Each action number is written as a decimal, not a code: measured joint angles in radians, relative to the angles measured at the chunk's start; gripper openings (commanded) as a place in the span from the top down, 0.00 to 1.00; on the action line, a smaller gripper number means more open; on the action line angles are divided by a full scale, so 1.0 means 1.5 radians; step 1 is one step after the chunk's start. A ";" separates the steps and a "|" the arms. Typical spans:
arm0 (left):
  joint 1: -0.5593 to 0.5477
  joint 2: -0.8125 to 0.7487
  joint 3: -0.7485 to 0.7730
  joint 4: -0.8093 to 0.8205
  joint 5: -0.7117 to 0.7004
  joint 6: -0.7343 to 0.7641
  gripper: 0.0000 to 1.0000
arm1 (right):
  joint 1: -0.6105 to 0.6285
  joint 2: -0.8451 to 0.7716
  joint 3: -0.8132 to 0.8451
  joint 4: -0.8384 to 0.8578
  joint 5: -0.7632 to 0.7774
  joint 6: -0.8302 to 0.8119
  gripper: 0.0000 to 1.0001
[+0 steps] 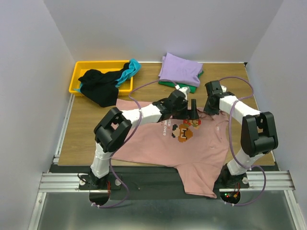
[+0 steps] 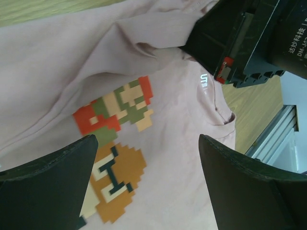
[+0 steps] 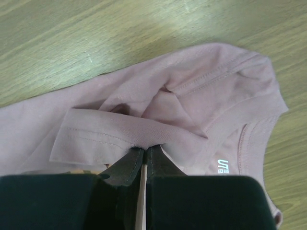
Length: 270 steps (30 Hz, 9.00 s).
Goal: Fold and stack the t-shirts
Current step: Fold the tshirt
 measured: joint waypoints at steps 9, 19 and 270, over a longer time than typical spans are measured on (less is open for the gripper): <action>-0.036 0.102 0.076 0.004 -0.031 -0.044 0.19 | -0.048 0.000 -0.031 0.038 -0.069 -0.003 0.99; -0.039 0.173 0.170 -0.002 -0.070 -0.064 0.26 | -0.074 0.000 -0.047 0.065 -0.129 -0.007 0.99; 0.427 -0.712 -0.695 -0.291 -0.167 -0.278 0.90 | -0.107 -0.388 -0.218 0.070 -0.091 0.096 0.00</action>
